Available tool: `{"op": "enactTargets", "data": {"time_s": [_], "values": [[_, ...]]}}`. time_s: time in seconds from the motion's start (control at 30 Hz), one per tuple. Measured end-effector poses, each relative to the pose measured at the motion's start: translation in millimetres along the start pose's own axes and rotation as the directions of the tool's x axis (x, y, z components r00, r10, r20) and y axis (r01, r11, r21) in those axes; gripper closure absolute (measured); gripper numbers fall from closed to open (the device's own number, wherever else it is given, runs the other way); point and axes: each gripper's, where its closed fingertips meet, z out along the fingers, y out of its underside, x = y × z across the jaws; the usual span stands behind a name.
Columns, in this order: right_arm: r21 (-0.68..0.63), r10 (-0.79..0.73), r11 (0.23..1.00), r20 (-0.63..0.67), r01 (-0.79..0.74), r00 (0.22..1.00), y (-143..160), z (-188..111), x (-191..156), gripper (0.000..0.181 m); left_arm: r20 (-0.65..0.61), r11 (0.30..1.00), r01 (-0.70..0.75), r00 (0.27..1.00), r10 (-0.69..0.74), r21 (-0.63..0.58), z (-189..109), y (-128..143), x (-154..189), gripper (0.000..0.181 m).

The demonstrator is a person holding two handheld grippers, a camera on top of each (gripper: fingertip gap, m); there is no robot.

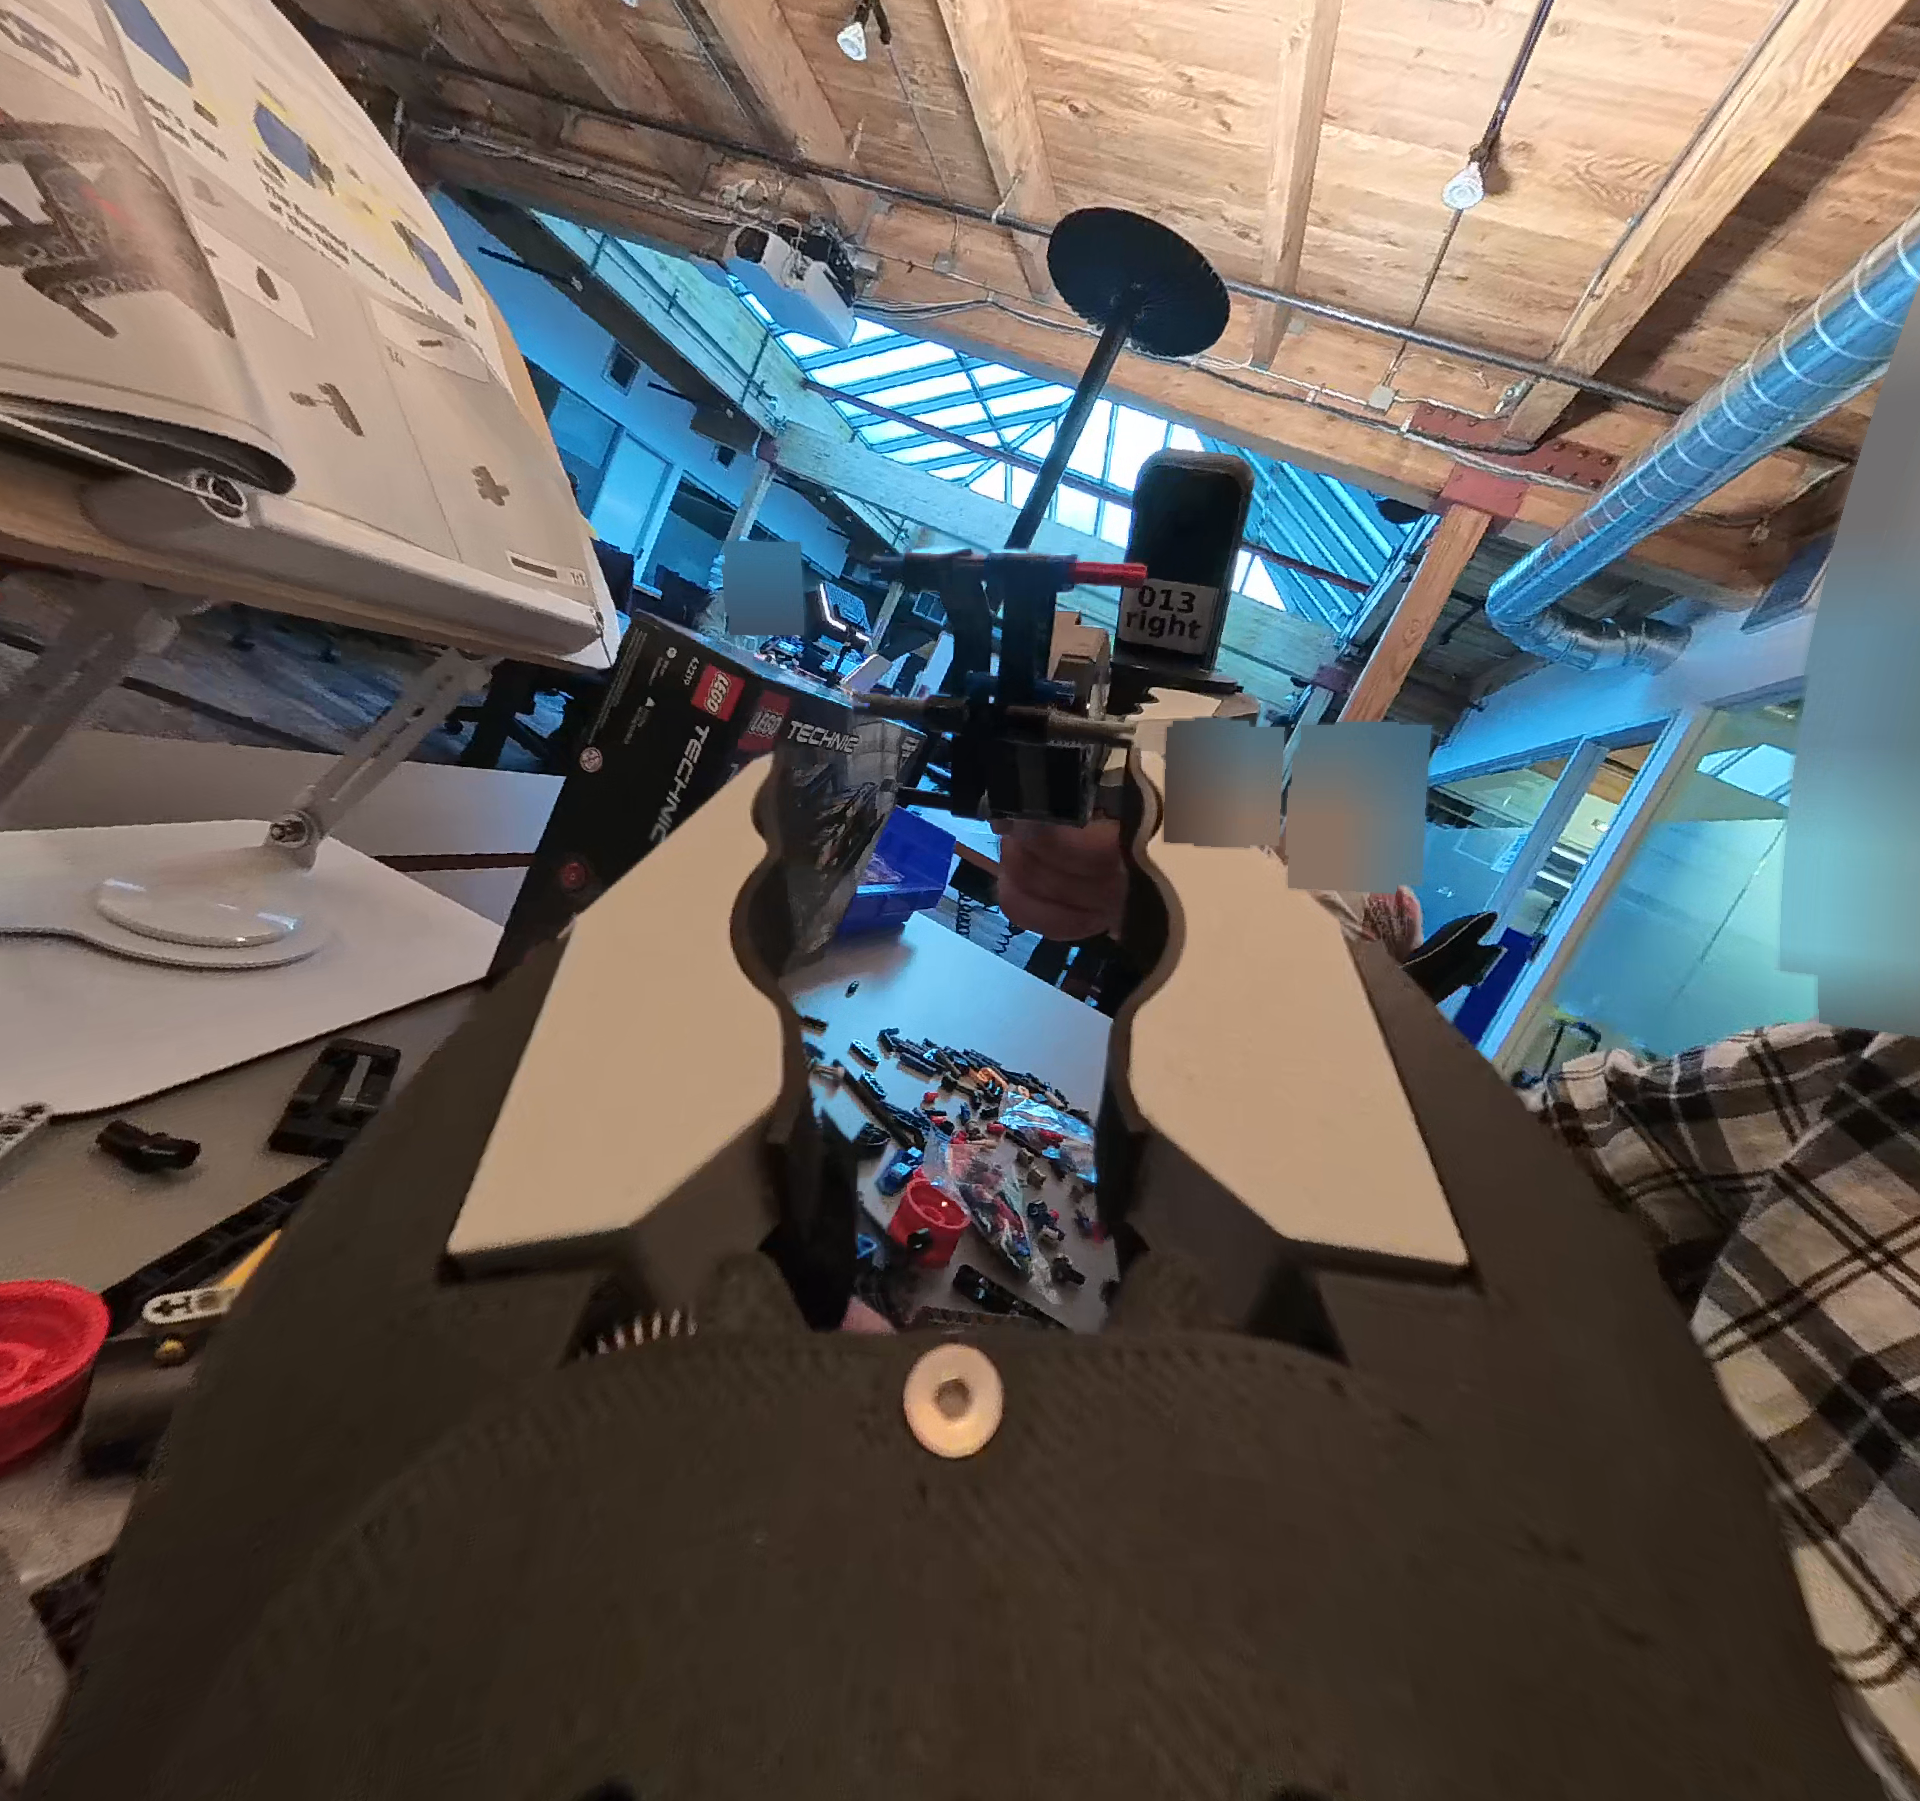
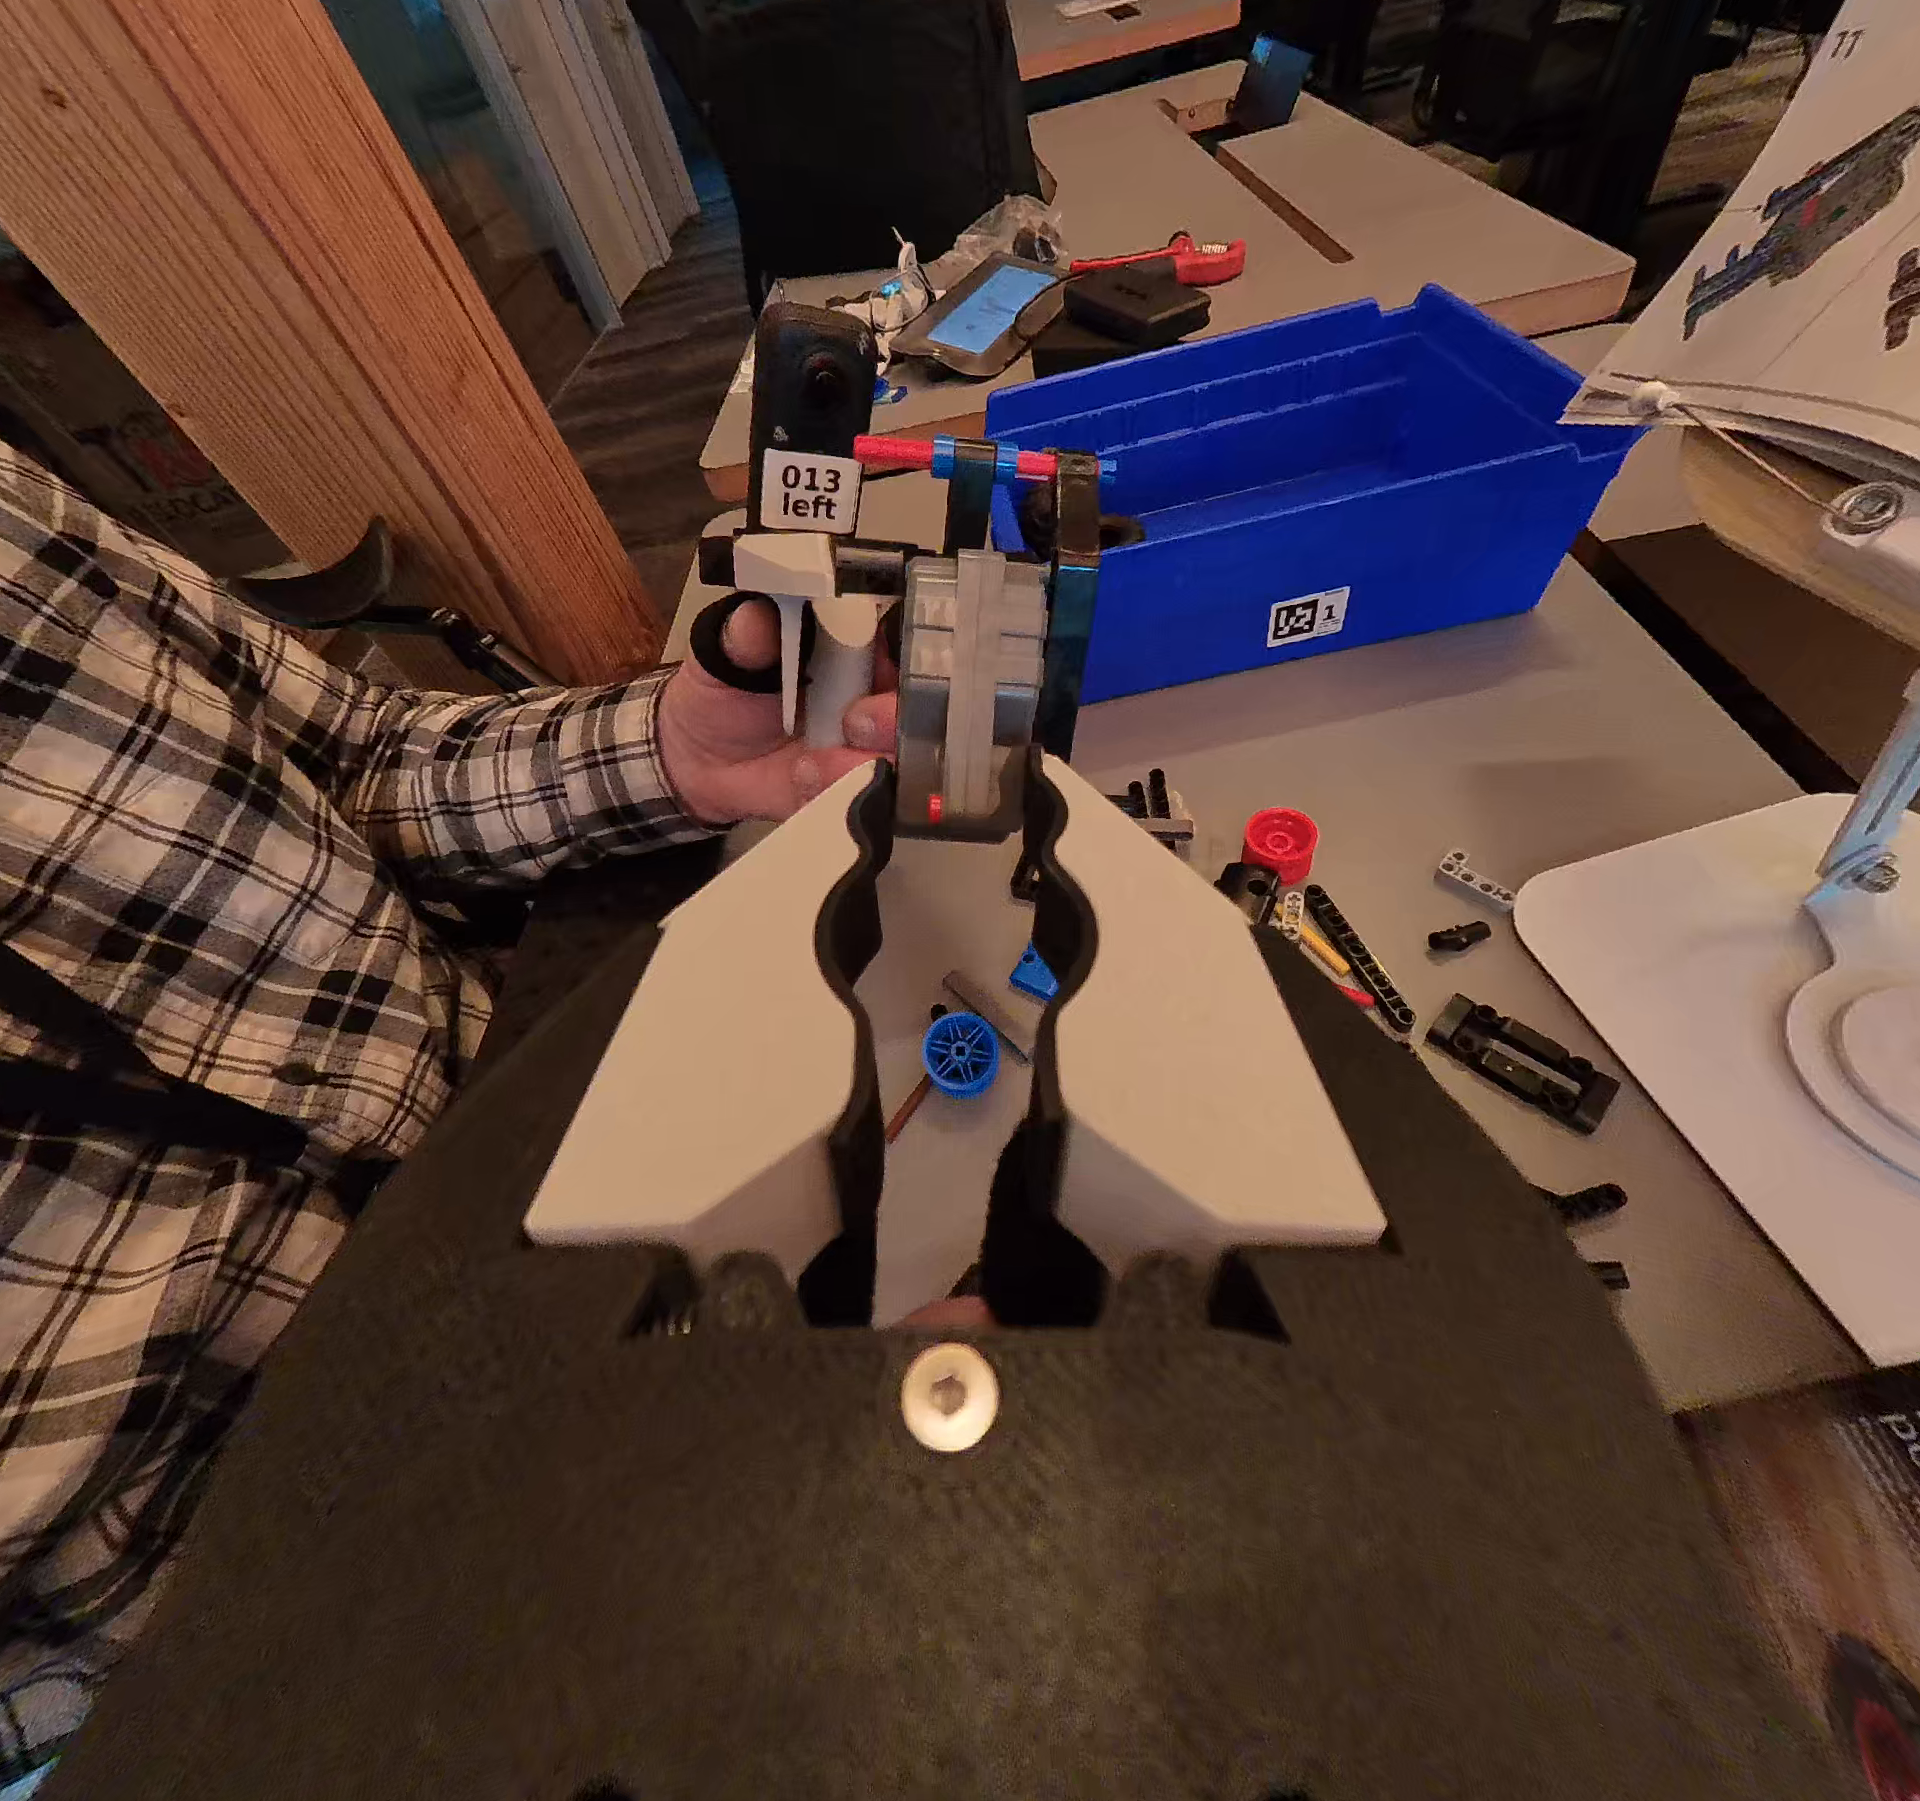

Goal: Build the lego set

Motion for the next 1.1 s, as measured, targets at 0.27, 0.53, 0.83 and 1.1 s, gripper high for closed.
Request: {"op": "enactTargets", "data": {"time_s": [0.27,0.53,0.83,1.1], "values": [[-0.092,-0.031,0.995,0.013,0.032,0.999,15.5,2.8,-4.1,0.158,-0.017,0.996,-0.078,0.997,0.077,-0.047,-10.0,-9.0,1.0,0.116],[-0.200,-0.085,0.976,0.046,0.092,0.995,27.9,16.8,-14.5,0.158,-0.078,0.956,-0.164,0.986,0.149,-0.245,6.5,36.5,13.6,0.147],[-0.130,-0.074,0.988,0.042,0.079,0.996,14.0,23.3,-12.8,0.158,-0.076,0.979,-0.131,0.990,0.120,-0.158,4.4,23.4,13.7,0.156],[0.001,-0.009,1.000,0.009,0.009,1.000,5.7,21.6,-8.3,0.147,-0.062,0.992,-0.097,0.994,0.092,-0.077,0.7,8.5,10.7,0.156]]}}
